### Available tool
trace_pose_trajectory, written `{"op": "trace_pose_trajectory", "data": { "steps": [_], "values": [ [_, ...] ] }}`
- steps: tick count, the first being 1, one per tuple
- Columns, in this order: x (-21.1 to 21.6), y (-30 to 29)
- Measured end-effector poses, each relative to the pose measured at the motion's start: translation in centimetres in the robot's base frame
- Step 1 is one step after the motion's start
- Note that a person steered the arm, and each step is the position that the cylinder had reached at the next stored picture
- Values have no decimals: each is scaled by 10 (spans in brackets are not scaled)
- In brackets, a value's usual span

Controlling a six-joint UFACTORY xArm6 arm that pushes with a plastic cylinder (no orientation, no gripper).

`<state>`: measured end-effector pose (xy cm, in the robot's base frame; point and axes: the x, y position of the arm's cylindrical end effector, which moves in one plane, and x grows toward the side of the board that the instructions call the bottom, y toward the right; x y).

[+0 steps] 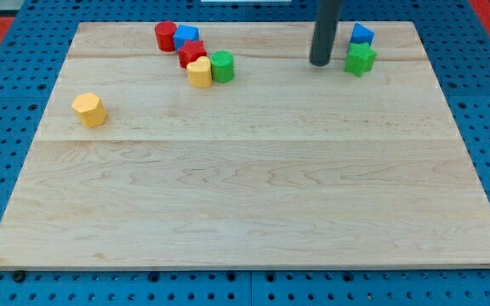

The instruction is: Place the green circle below the green star to form the vertical line

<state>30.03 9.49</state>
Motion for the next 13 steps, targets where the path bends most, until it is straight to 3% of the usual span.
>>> {"op": "trace_pose_trajectory", "data": {
  "steps": [1,3,4,5,8,10,12,13],
  "values": [
    [13,-77],
    [-52,-118],
    [-54,-191],
    [-26,-211],
    [-33,-93],
    [24,-29],
    [-40,-41],
    [17,-15]
  ]
}}
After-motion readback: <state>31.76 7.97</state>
